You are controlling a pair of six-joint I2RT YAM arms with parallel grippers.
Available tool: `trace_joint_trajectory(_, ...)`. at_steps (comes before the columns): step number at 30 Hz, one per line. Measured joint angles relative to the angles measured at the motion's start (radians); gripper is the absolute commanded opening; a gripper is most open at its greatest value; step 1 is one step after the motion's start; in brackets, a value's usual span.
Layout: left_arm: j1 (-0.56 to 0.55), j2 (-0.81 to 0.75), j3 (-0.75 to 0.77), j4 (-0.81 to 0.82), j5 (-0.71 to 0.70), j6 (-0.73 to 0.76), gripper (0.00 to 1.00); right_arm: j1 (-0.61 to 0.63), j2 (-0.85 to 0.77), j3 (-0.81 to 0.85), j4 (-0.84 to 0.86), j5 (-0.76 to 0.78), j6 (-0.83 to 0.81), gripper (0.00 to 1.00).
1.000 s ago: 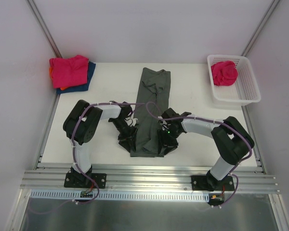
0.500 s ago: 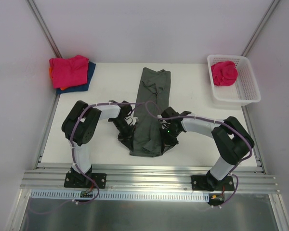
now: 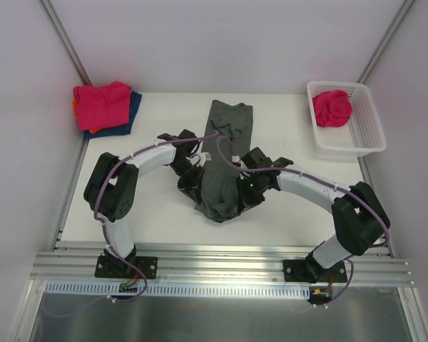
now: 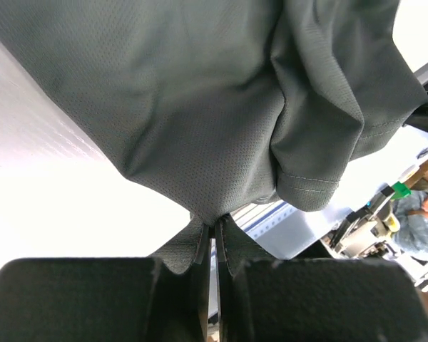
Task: Fold and stack the t-shirts
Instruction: Fold the folded rectangular tshirt in 1/3 of the way
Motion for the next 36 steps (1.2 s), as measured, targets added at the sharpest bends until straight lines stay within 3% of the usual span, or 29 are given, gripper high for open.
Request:
trace_joint_trajectory(21, 0.0, -0.063, 0.205, -0.086, -0.073, 0.095, 0.0, -0.125, -0.03, 0.167, -0.014, 0.045, -0.076, 0.01)
trace_joint_trajectory(36, 0.0, -0.006, 0.42, -0.101, -0.178, 0.142, 0.0, -0.184, -0.002, 0.25, 0.0, 0.071, -0.088, 0.01)
